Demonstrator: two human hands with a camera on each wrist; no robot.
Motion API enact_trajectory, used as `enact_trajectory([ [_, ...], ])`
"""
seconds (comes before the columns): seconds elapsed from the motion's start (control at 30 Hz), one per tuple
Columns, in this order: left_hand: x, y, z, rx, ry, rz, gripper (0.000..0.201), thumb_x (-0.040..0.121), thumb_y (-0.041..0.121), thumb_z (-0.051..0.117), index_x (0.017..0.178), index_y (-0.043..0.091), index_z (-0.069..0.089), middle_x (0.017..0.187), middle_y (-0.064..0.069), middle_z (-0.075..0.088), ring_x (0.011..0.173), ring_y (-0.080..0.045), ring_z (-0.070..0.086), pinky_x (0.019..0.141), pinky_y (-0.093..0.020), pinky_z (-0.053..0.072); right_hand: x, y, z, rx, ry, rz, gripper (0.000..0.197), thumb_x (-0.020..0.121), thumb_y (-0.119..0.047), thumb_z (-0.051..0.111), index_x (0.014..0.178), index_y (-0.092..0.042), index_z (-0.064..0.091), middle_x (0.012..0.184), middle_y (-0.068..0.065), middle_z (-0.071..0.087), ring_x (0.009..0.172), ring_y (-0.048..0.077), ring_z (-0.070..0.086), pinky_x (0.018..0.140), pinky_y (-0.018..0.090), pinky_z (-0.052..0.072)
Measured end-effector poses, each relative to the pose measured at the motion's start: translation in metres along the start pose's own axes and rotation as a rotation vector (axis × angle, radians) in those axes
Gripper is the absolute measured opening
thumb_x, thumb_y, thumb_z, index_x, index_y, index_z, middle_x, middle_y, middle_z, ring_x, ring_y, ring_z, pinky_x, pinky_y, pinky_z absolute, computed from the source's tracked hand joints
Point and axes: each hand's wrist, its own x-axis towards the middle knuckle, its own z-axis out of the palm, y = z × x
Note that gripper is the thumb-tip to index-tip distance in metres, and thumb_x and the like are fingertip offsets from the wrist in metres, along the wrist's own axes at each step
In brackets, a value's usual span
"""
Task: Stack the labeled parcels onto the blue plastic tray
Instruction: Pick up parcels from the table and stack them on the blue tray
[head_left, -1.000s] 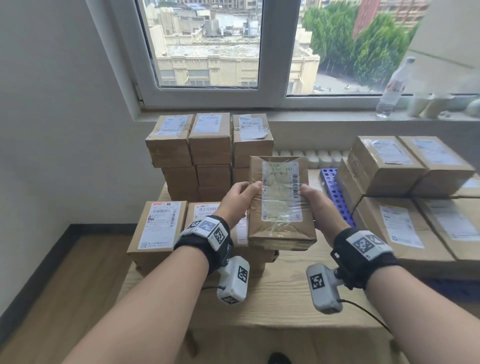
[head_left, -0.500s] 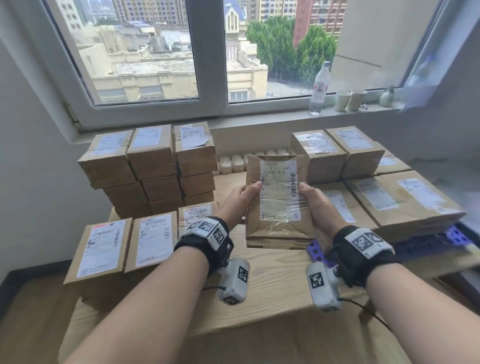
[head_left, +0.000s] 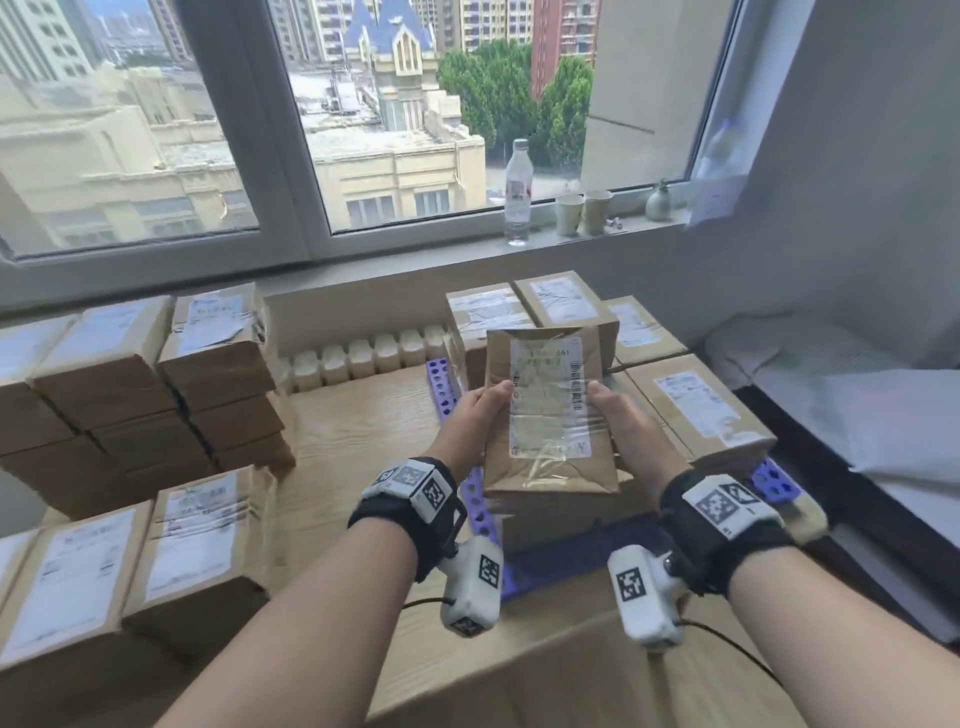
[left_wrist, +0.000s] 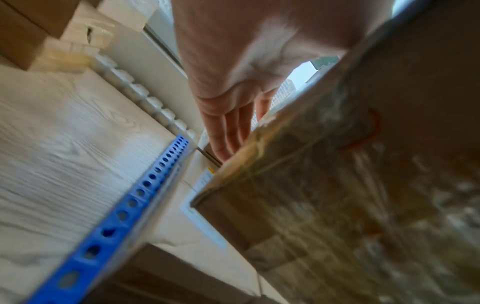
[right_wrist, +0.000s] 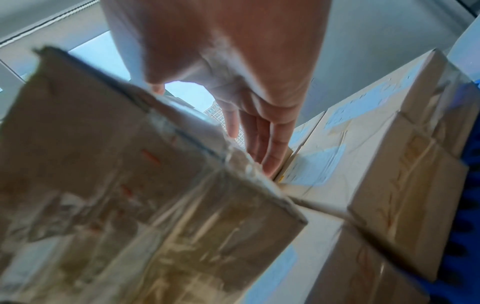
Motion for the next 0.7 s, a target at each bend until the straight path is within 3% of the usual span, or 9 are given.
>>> enact_trajectory([
  [0.07,0.016,0.007,0.025,-0.013,0.001,0.004,0.037,0.101,0.041,0.043,0.098,0.014,0.068,0.107,-0.021,0.067,0.093,-0.032,0.062,0.093,-0.052,0.048,0.003,-0.008,-0.026,0.006,-0.010,-0.010,0.082,0.064,-0.079,0.052,0.122,-0.021,0.060,0.108,0.000,0.072,0.097,0.017,0.070,0.087,0.042,0.055],
  [0.17,0.042,0.020,0.060,-0.029,0.032,0.015,0.035,0.103,0.035,0.041,0.096,0.017,0.070,0.105,-0.015,0.072,0.093,-0.029,0.067,0.099,-0.049,0.048,0.016,-0.011,-0.067,0.022,-0.023,0.006,0.073,0.069,-0.071,0.053,0.121,-0.020,0.059,0.109,0.000,0.071,0.097,0.020,0.069,0.086,0.046,0.056],
  [0.27,0.063,0.036,0.091,-0.068,0.063,0.018,0.036,0.100,0.041,0.045,0.099,0.014,0.070,0.113,-0.020,0.070,0.102,-0.038,0.067,0.102,-0.055,0.047,0.034,-0.005,-0.107,-0.024,-0.073,0.018,0.088,0.061,-0.083,0.055,0.123,-0.020,0.059,0.112,0.001,0.072,0.099,0.019,0.070,0.085,0.041,0.057],
  [0.33,0.077,0.045,0.110,-0.111,0.071,0.007,0.042,0.089,0.049,0.051,0.101,0.014,0.071,0.117,-0.024,0.068,0.110,-0.045,0.063,0.104,-0.059,0.043,0.044,-0.003,-0.129,-0.025,-0.100,0.013,0.094,0.060,-0.087,0.056,0.123,-0.018,0.061,0.112,0.002,0.072,0.101,0.017,0.070,0.092,0.041,0.053],
  [0.4,0.090,0.054,0.126,-0.133,0.092,-0.001,0.043,0.089,0.049,0.051,0.104,0.013,0.069,0.119,-0.025,0.066,0.110,-0.044,0.063,0.105,-0.057,0.043,0.044,-0.012,-0.145,-0.026,-0.104,0.009,0.072,0.077,-0.078,0.051,0.118,-0.019,0.063,0.108,0.000,0.073,0.097,0.014,0.069,0.093,0.039,0.052],
  [0.47,0.102,0.063,0.140,-0.162,0.085,-0.002,0.042,0.098,0.043,0.046,0.113,0.009,0.066,0.119,-0.022,0.067,0.103,-0.039,0.065,0.104,-0.052,0.046,0.048,-0.016,-0.157,0.006,-0.126,0.056,0.047,0.092,-0.063,0.044,0.114,-0.025,0.061,0.105,-0.003,0.072,0.095,0.014,0.068,0.085,0.036,0.054],
  [0.63,0.142,0.080,0.162,-0.086,0.091,0.023,0.049,0.091,0.050,0.049,0.108,0.008,0.067,0.111,-0.021,0.071,0.104,-0.041,0.067,0.100,-0.054,0.048,0.083,-0.018,-0.179,0.107,-0.080,0.117,0.040,0.094,-0.056,0.045,0.115,-0.024,0.059,0.112,0.004,0.068,0.098,0.021,0.064,0.087,0.043,0.054],
  [0.7,0.157,0.089,0.168,-0.046,0.115,0.029,0.048,0.098,0.045,0.045,0.115,0.004,0.064,0.108,-0.020,0.072,0.100,-0.036,0.070,0.092,-0.047,0.056,0.099,-0.020,-0.184,0.130,-0.045,0.102,0.038,0.093,-0.053,0.049,0.115,-0.023,0.058,0.110,0.004,0.068,0.092,0.019,0.063,0.087,0.044,0.053],
])
